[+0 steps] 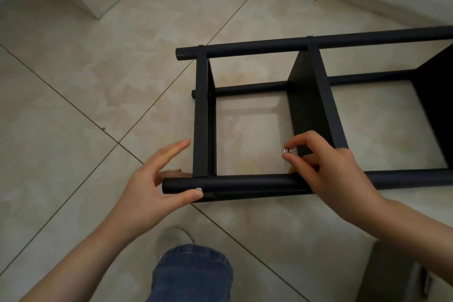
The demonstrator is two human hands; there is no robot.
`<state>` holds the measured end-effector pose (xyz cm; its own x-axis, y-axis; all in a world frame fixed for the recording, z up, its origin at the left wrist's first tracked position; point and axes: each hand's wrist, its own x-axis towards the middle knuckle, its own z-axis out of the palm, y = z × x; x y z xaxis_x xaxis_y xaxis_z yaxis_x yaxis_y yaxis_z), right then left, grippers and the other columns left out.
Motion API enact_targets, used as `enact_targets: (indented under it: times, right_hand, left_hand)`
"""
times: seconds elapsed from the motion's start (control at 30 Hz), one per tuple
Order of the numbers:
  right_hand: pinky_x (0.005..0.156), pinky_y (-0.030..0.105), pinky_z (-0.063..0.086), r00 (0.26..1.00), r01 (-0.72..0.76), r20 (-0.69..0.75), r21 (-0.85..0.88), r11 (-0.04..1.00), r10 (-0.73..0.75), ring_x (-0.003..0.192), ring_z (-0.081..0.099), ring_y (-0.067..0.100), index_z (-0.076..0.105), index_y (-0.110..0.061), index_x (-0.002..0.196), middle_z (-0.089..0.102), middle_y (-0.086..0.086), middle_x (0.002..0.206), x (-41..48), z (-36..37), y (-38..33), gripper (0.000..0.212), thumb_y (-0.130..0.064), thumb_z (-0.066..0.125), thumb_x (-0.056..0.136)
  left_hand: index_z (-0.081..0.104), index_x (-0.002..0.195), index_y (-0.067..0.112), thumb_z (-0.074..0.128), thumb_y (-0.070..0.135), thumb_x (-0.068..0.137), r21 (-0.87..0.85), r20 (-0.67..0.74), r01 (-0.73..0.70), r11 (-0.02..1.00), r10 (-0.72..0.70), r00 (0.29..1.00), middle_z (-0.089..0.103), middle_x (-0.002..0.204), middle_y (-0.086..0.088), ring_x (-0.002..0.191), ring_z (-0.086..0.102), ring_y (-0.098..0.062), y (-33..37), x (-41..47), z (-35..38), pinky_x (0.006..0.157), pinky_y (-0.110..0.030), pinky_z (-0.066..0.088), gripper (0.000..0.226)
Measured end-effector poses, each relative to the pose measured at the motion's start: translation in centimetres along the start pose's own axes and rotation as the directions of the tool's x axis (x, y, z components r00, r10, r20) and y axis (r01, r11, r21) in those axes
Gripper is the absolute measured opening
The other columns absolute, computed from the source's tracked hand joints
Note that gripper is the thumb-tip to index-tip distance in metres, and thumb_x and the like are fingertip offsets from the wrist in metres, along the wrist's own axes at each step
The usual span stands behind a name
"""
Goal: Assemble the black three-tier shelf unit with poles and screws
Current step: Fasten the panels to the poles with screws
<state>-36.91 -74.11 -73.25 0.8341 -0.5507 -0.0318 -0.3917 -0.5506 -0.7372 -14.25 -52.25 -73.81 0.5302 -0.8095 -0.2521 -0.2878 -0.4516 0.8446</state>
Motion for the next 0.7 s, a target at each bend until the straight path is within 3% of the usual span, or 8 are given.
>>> enact_targets:
  times: [0.13,0.2,0.3,0.4,0.53,0.63,0.7]
  right_hand:
    - [0.061,0.036,0.058,0.999,-0.018,0.028,-0.015,1.000,0.019,0.060,0.066,0.010,0.052,-0.024,0.110,0.068,-0.003,0.064,-0.1,-0.1,-0.1,0.041,-0.055,0.039,0.088]
    - [0.066,0.034,0.059,0.998,-0.044,0.047,-0.003,0.999,0.044,0.066,0.068,0.008,0.053,-0.025,0.109,0.069,-0.005,0.067,0.1,-0.2,-0.2,0.040,-0.055,0.039,0.086]
    - [0.070,0.024,0.059,0.995,-0.083,0.060,0.040,0.996,0.080,0.075,0.069,0.000,0.052,-0.032,0.105,0.070,-0.012,0.074,0.7,-0.2,-0.3,0.034,-0.056,0.041,0.084]
    - [0.075,0.014,0.056,0.989,-0.146,0.059,0.141,0.979,0.139,0.084,0.066,-0.007,0.052,-0.040,0.097,0.068,-0.016,0.082,1.8,0.0,-0.7,0.022,-0.055,0.049,0.081]
    - [0.080,0.005,0.047,0.978,-0.178,0.136,0.176,0.968,0.155,0.092,0.059,-0.010,0.062,-0.032,0.095,0.066,-0.016,0.086,3.6,0.9,-1.3,0.016,-0.043,0.059,0.084]
    - [0.075,0.009,0.051,0.943,-0.227,0.292,0.206,0.952,0.161,0.086,0.062,-0.009,0.068,-0.030,0.093,0.069,-0.012,0.085,5.5,1.9,-1.9,0.006,-0.033,0.069,0.088]
    - [0.073,0.015,0.057,0.869,-0.321,0.458,0.232,0.918,0.188,0.078,0.067,-0.003,0.072,-0.024,0.093,0.073,-0.007,0.081,6.9,2.9,-2.3,0.005,-0.027,0.072,0.089]
  left_hand:
    - [0.019,0.156,0.050,0.075,0.060,0.076,0.290,0.137,-0.237,0.927,0.205,0.969,0.020,0.162,0.030,0.141,0.038,0.006,0.0,0.9,-0.9,0.106,-0.022,0.033,0.098]
    - [0.017,0.159,0.043,0.067,0.058,0.081,0.399,0.226,-0.366,0.841,0.297,0.928,0.012,0.167,0.021,0.152,0.020,-0.001,0.2,1.7,-1.3,0.111,-0.028,0.026,0.094]
    - [0.027,0.159,0.035,0.062,0.054,0.087,0.470,0.352,-0.501,0.727,0.366,0.861,0.011,0.170,0.012,0.156,0.011,-0.013,0.5,3.1,-1.7,0.115,-0.036,0.024,0.083]
    - [0.041,0.151,0.033,0.061,0.054,0.088,0.469,0.409,-0.541,0.698,0.371,0.834,0.016,0.169,0.013,0.157,0.009,-0.016,0.7,3.9,-1.8,0.115,-0.040,0.025,0.070]
    - [0.046,0.145,0.032,0.058,0.064,0.089,0.467,0.428,-0.558,0.686,0.377,0.821,0.021,0.167,0.013,0.157,0.011,-0.017,0.4,4.1,-1.9,0.118,-0.034,0.029,0.065]
    - [0.051,0.142,0.030,0.059,0.065,0.088,0.483,0.437,-0.560,0.673,0.368,0.820,0.022,0.167,0.012,0.157,0.012,-0.017,-0.2,3.8,-1.7,0.120,-0.030,0.026,0.065]
    - [0.052,0.141,0.029,0.060,0.064,0.087,0.490,0.444,-0.563,0.666,0.366,0.818,0.023,0.167,0.011,0.157,0.012,-0.018,-0.7,3.6,-1.5,0.122,-0.023,0.020,0.064]
